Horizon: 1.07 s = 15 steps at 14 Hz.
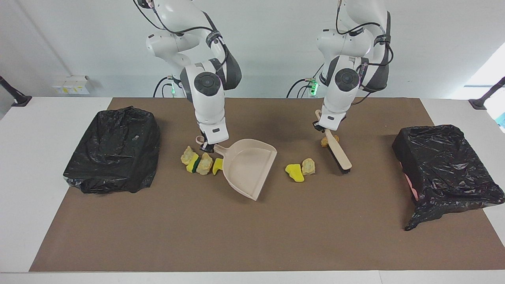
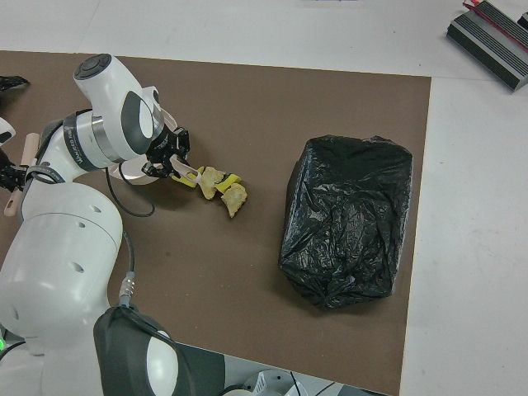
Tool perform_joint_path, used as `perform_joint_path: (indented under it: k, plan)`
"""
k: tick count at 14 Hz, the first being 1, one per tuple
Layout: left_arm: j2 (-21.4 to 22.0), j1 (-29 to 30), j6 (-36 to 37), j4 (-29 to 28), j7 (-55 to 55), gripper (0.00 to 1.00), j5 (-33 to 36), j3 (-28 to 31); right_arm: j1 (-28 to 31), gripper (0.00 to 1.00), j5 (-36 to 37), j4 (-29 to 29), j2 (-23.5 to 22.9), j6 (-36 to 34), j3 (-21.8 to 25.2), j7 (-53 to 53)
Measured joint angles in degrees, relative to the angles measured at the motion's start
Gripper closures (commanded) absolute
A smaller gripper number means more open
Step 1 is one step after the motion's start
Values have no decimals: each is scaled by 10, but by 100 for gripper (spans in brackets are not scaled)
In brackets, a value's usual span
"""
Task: Sweep and dump trash in bin
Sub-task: 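Sweep chunks into the dustpan with the left gripper's brush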
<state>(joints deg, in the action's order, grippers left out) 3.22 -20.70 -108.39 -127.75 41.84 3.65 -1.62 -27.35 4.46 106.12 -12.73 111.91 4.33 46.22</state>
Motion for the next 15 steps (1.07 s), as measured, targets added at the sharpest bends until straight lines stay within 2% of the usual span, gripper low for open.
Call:
perform_joint_path:
  k: [4, 7, 10, 15]
  plan:
    - [38, 0, 83, -1, 134, 100, 17, -1, -34, 100, 36, 7, -1, -5, -2, 18]
    - [70, -3, 101, -39, 155, 100, 17, -8, -64, 100, 36, 9, -5, -6, -3, 5]
    - [81, -24, 63, -79, 146, 100, -8, -11, -89, 100, 36, 10, -16, -6, -4, -43]
    - [58, -30, -37, -90, 63, 100, -82, -10, -92, 100, 23, 8, -33, 12, -5, -64]
